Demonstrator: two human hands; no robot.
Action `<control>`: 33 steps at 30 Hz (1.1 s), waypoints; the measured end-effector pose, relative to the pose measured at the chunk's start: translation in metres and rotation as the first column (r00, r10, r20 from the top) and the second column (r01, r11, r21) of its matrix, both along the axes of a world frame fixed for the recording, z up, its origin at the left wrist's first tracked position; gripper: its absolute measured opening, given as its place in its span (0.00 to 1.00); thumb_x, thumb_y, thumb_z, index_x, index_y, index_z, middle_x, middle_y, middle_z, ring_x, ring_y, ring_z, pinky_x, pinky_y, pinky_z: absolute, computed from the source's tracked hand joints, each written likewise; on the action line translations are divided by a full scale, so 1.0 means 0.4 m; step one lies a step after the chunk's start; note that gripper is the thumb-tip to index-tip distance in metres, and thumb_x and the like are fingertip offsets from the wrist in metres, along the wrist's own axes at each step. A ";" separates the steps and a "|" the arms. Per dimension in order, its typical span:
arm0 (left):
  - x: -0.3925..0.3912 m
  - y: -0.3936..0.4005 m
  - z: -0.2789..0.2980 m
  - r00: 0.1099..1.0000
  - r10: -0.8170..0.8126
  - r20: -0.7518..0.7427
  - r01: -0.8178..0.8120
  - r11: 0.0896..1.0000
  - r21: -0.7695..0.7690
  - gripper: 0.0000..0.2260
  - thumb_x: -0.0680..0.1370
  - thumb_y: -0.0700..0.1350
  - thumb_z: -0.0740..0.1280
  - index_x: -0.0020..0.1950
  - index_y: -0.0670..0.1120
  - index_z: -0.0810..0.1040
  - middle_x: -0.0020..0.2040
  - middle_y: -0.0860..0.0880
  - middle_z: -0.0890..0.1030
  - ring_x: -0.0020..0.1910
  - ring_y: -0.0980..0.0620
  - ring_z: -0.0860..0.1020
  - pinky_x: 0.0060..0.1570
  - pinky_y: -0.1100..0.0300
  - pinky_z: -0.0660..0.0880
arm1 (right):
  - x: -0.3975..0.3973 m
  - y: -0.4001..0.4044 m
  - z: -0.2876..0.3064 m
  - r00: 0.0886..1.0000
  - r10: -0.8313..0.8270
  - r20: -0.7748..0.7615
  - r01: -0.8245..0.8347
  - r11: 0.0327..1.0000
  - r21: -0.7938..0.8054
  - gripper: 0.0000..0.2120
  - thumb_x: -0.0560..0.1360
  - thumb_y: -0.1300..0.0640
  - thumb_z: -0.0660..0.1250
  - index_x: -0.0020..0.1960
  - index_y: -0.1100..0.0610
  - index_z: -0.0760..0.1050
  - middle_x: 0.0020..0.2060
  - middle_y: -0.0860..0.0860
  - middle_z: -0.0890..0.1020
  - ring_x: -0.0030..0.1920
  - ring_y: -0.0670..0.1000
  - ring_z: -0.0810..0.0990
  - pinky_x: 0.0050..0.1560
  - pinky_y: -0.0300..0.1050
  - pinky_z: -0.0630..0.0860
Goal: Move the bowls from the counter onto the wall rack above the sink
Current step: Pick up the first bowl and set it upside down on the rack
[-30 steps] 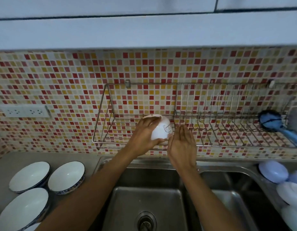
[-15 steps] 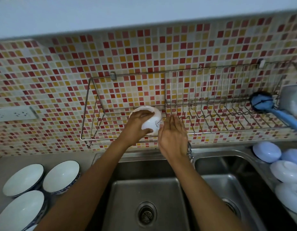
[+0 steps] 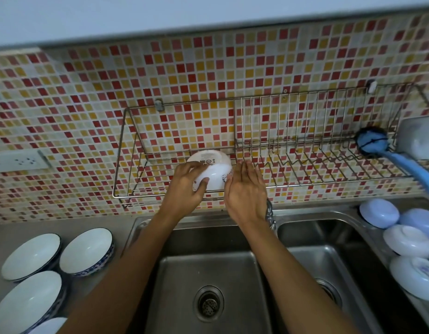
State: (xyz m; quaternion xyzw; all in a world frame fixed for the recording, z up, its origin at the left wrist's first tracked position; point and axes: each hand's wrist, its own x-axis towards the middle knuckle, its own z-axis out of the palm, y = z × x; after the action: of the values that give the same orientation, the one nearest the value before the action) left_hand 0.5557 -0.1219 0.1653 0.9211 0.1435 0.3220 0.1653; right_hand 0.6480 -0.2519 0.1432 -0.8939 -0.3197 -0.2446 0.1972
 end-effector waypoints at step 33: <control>-0.153 -0.024 -0.132 0.954 0.205 -0.220 -0.130 0.941 0.313 0.24 0.82 0.52 0.42 0.77 0.47 0.42 0.79 0.48 0.43 0.77 0.50 0.40 0.74 0.52 0.38 | -0.092 -0.071 -0.091 0.991 0.136 0.013 -0.136 0.990 -0.036 0.35 0.77 0.62 0.62 0.77 0.63 0.48 0.77 0.59 0.50 0.77 0.59 0.47 0.75 0.55 0.49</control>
State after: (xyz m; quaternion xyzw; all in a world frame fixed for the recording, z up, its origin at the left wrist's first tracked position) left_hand 0.4946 -0.1314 0.1123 0.9528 0.1922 0.2342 -0.0216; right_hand 0.6114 -0.2802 0.1069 -0.8714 -0.3856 -0.2319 0.1955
